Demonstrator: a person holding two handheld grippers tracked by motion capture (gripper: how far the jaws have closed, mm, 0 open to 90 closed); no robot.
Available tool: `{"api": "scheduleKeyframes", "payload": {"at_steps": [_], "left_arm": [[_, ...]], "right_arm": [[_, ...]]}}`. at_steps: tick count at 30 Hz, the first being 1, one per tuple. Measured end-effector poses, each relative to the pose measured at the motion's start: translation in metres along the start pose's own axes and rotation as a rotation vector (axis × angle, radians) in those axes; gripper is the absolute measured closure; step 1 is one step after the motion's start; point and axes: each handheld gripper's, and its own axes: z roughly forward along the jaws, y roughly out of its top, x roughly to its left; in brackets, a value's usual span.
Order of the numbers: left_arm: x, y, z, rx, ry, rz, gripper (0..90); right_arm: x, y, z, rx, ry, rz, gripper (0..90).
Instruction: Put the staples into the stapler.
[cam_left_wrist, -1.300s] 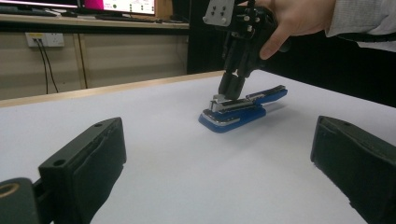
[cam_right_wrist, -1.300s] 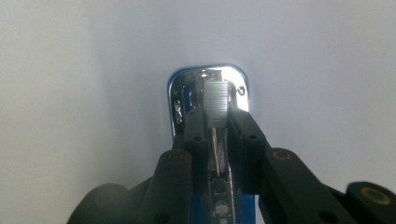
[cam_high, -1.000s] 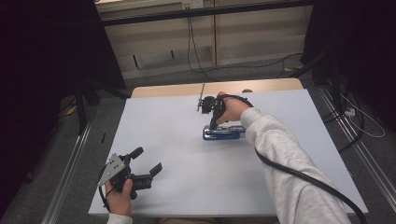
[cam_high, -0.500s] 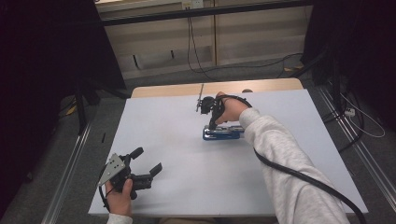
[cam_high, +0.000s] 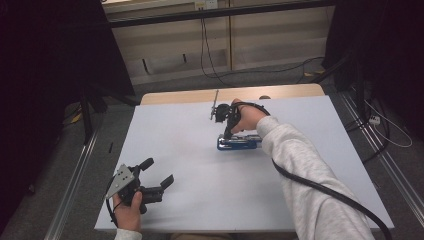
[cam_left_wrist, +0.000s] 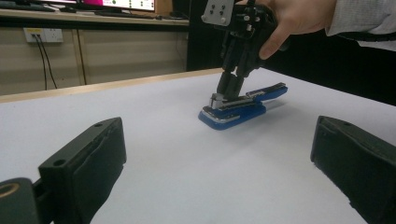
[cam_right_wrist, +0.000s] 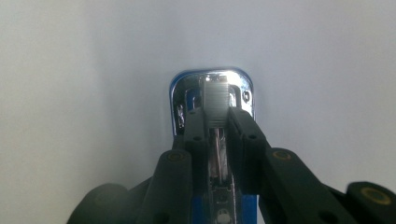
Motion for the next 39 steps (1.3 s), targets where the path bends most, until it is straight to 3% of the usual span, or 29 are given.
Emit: {"api": "scheduleKeyframes", "payload": {"at_steps": [8,16,21,23,29,31,35,39], "left_arm": [[0.000,-0.001,0.001,0.008,-0.004,-0.009,3.3],[0.000,-0.001,0.001,0.008,-0.001,-0.011,3.3],[0.001,0.000,0.002,0.015,-0.003,-0.003,3.3],[0.000,0.000,0.003,0.006,0.001,-0.009,3.3],[-0.002,0.003,0.006,0.023,-0.004,0.011,3.3],[-0.003,0.004,0.007,0.020,0.002,0.011,3.2],[-0.006,0.009,0.014,0.044,-0.026,0.006,3.1],[-0.007,0.011,0.020,0.056,-0.036,0.006,3.0]], "right_arm": [[0.001,0.001,0.000,0.003,-0.004,0.003,78.3],[0.002,0.001,0.001,-0.004,-0.001,0.009,71.4],[0.003,-0.005,-0.006,-0.036,-0.017,0.035,63.5],[0.002,-0.009,-0.008,-0.064,-0.020,0.047,55.9],[0.002,-0.028,-0.019,-0.153,-0.028,0.100,47.8],[0.002,-0.035,-0.021,-0.184,-0.033,0.124,40.2],[0.001,-0.050,-0.021,-0.244,-0.039,0.159,29.9],[0.003,-0.065,-0.020,-0.287,-0.045,0.188,25.2]]}}
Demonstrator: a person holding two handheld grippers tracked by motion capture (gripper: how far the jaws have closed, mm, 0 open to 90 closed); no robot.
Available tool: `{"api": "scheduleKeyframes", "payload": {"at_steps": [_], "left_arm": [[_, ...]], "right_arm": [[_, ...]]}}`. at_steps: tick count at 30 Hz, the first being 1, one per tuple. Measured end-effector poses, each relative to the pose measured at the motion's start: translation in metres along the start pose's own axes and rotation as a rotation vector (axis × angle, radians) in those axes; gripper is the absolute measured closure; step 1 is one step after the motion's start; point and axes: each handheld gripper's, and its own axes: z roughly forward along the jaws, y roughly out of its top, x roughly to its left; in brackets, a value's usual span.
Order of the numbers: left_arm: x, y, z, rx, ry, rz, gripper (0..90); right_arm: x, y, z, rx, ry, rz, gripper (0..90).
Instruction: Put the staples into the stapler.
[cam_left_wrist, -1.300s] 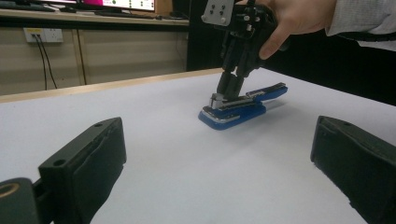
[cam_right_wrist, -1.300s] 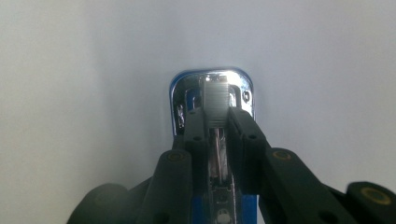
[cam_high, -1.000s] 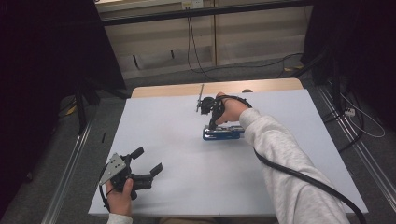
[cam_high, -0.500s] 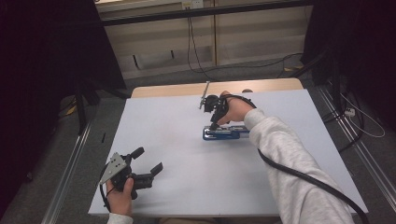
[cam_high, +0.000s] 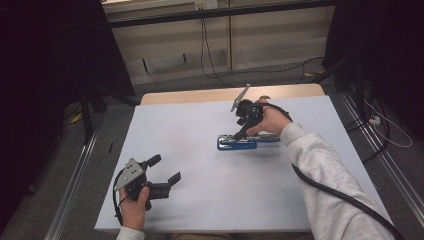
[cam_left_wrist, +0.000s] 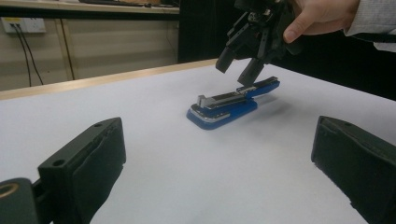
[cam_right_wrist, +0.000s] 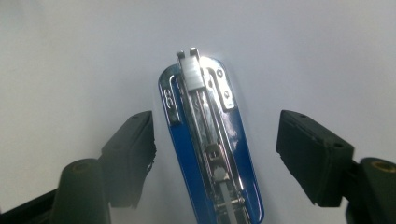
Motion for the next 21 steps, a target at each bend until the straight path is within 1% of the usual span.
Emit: {"api": "scheduleKeyframes", "payload": {"at_steps": [1,2,3,4,5,6,7,8,9,10,12,13,14,15,16,18,19,20,21], "left_arm": [[-0.001,0.000,0.002,0.003,-0.009,-0.009,3.0],[-0.001,0.001,0.004,0.015,-0.017,-0.005,3.0],[-0.002,0.001,0.005,0.016,-0.022,-0.005,3.0],[-0.002,0.001,0.006,0.018,-0.025,-0.011,3.0],[-0.002,0.001,0.006,0.018,-0.025,-0.011,3.0],[-0.001,0.002,0.008,0.042,-0.032,-0.011,3.0],[-0.002,0.002,0.010,0.044,-0.032,-0.028,3.0],[-0.001,0.003,0.011,0.056,-0.035,-0.033,2.9],[-0.001,0.003,0.011,0.056,-0.035,-0.033,2.9],[-0.002,0.005,0.014,0.068,-0.036,-0.041,2.9],[-0.003,0.007,0.018,0.083,-0.038,-0.042,2.9],[-0.003,0.008,0.021,0.088,-0.036,-0.038,2.9],[-0.003,0.008,0.021,0.088,-0.036,-0.038,2.9],[-0.004,0.010,0.026,0.096,-0.034,-0.033,2.9],[-0.004,0.011,0.029,0.102,-0.034,-0.030,2.9],[-0.004,0.012,0.033,0.114,-0.042,-0.044,2.9],[-0.004,0.012,0.033,0.114,-0.042,-0.044,2.9],[-0.002,0.012,0.038,0.131,-0.041,-0.055,2.9],[-0.002,0.012,0.038,0.131,-0.041,-0.055,2.9]], "right_arm": [[0.000,-0.003,-0.001,-0.013,-0.006,0.012,23.3],[-0.001,-0.007,-0.002,-0.022,-0.014,0.023,21.1],[-0.001,-0.011,-0.004,-0.035,-0.018,0.033,19.8],[-0.002,-0.014,-0.005,-0.048,-0.026,0.045,19.4],[-0.002,-0.014,-0.005,-0.048,-0.026,0.045,19.4],[-0.003,-0.021,-0.009,-0.072,-0.035,0.064,18.0],[-0.004,-0.024,-0.011,-0.080,-0.038,0.074,17.8],[-0.004,-0.027,-0.013,-0.085,-0.043,0.084,17.6],[-0.004,-0.030,-0.014,-0.092,-0.049,0.082,17.3],[-0.004,-0.033,-0.016,-0.098,-0.045,0.098,17.3],[-0.004,-0.040,-0.019,-0.108,-0.067,0.105,16.3],[-0.004,-0.043,-0.020,-0.119,-0.063,0.113,16.3],[-0.004,-0.043,-0.020,-0.119,-0.063,0.113,16.3],[-0.003,-0.049,-0.022,-0.112,-0.082,0.120,15.0],[-0.002,-0.050,-0.023,-0.109,-0.090,0.120,14.1],[-0.001,-0.056,-0.025,-0.114,-0.098,0.126,14.3],[-0.001,-0.056,-0.025,-0.114,-0.098,0.126,14.3],[-0.001,-0.060,-0.027,-0.134,-0.095,0.138,14.2],[0.000,-0.062,-0.028,-0.133,-0.104,0.140,14.2]]}}
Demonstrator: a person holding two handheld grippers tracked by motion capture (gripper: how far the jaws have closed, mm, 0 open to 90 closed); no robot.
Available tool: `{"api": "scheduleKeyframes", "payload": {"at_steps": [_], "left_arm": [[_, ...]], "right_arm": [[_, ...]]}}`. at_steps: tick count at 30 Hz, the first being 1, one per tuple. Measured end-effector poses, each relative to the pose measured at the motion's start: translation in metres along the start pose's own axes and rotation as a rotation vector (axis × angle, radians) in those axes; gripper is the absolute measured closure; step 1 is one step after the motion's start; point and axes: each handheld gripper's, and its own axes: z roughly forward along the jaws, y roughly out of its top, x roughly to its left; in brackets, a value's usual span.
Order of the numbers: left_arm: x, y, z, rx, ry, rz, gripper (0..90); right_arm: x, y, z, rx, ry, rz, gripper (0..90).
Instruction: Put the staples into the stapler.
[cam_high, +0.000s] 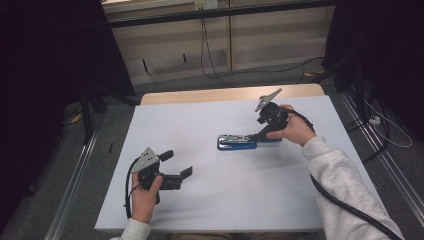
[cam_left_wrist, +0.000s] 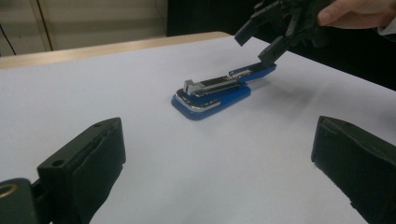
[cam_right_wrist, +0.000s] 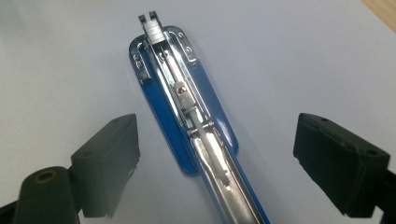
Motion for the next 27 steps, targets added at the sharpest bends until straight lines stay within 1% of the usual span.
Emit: {"api": "scheduleKeyframes", "payload": {"at_steps": [1,2,3,4,8,9,10,11,12,13,14,15,17,19,20,21,23,24,27], "left_arm": [[0.000,0.000,0.002,0.002,0.003,-0.009,2.9],[0.002,0.001,0.006,0.010,0.007,-0.015,2.9],[0.002,0.001,0.006,0.010,0.007,-0.015,2.9],[0.004,0.003,0.009,0.006,0.009,-0.022,2.9],[0.007,0.005,0.013,0.016,0.016,-0.024,2.9],[0.007,0.006,0.015,0.020,0.019,-0.028,2.9],[0.007,0.006,0.015,0.020,0.019,-0.028,2.9],[0.008,0.007,0.017,0.025,0.018,-0.026,2.9],[0.009,0.008,0.020,0.033,0.021,-0.021,2.9],[0.008,0.008,0.021,0.038,0.017,-0.022,2.9],[0.008,0.008,0.021,0.038,0.017,-0.022,2.9],[0.008,0.008,0.023,0.045,0.014,-0.021,2.9],[0.009,0.008,0.028,0.052,0.008,-0.024,2.9],[0.009,0.008,0.029,0.056,0.010,-0.025,2.9],[0.009,0.008,0.031,0.060,0.009,-0.028,2.9],[0.009,0.008,0.033,0.063,0.008,-0.027,2.9],[0.010,0.008,0.035,0.069,0.004,-0.028,2.9],[0.011,0.009,0.038,0.086,0.005,-0.019,2.9],[0.012,0.010,0.040,0.082,0.015,-0.020,2.9]], "right_arm": [[0.000,0.000,0.000,0.000,0.000,0.000,14.2],[0.000,-0.004,-0.002,-0.005,-0.007,0.008,13.8],[0.000,-0.004,-0.002,-0.005,-0.007,0.008,13.8],[0.000,-0.008,-0.004,-0.015,-0.014,0.026,13.8],[0.000,-0.013,-0.006,-0.023,-0.021,0.032,13.6],[0.000,-0.017,-0.008,-0.023,-0.028,0.035,13.0],[0.000,-0.017,-0.008,-0.023,-0.028,0.035,13.0],[0.000,-0.021,-0.010,-0.036,-0.034,0.050,12.8],[-0.001,-0.023,-0.011,-0.031,-0.044,0.054,12.5],[-0.001,-0.025,-0.012,-0.033,-0.055,0.051,12.4],[-0.001,-0.025,-0.012,-0.033,-0.055,0.051,12.4],[-0.001,-0.029,-0.014,-0.045,-0.059,0.062,12.3],[-0.001,-0.032,-0.016,-0.039,-0.067,0.060,12.1],[-0.001,-0.034,-0.016,-0.042,-0.071,0.063,12.0],[-0.002,-0.035,-0.017,-0.048,-0.069,0.073,11.9],[-0.001,-0.040,-0.017,-0.052,-0.070,0.078,11.9],[-0.001,-0.043,-0.016,-0.041,-0.073,0.083,11.4],[-0.001,-0.045,-0.016,-0.042,-0.073,0.091,11.4],[0.000,-0.048,-0.019,-0.040,-0.080,0.095,11.4]]}}
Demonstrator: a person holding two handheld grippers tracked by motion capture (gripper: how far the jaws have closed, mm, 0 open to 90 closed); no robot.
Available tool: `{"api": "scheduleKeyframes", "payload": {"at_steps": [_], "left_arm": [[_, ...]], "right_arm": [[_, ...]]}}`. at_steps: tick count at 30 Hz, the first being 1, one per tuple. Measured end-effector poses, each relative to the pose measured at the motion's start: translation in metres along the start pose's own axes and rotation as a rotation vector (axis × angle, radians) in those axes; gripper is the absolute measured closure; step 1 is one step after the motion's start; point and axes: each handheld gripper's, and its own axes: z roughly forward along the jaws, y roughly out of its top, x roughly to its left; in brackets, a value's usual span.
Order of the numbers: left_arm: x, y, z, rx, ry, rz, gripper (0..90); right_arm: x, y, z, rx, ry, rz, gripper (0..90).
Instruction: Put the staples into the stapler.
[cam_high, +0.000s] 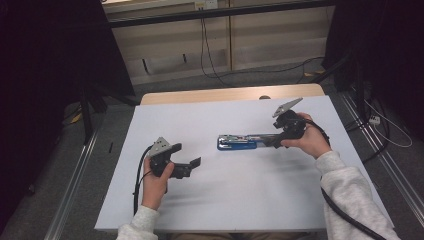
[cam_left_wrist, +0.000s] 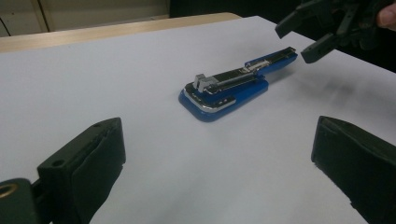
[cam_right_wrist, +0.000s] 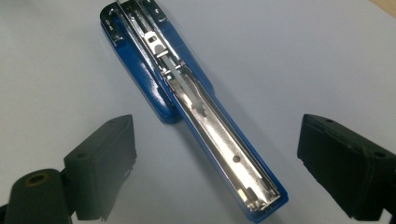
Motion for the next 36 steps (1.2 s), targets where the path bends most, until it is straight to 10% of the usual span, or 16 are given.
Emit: {"api": "scheduleKeyframes", "payload": {"at_steps": [19,36], "left_arm": [[0.012,0.011,0.047,0.042,0.113,-0.051,15.2],[0.012,0.010,0.087,0.142,0.134,-0.059,74.6]], "right_arm": [[-0.004,-0.029,-0.021,-0.041,-0.055,0.062,12.7],[-0.008,-0.048,-0.022,0.040,-0.080,0.063,64.2]]}}
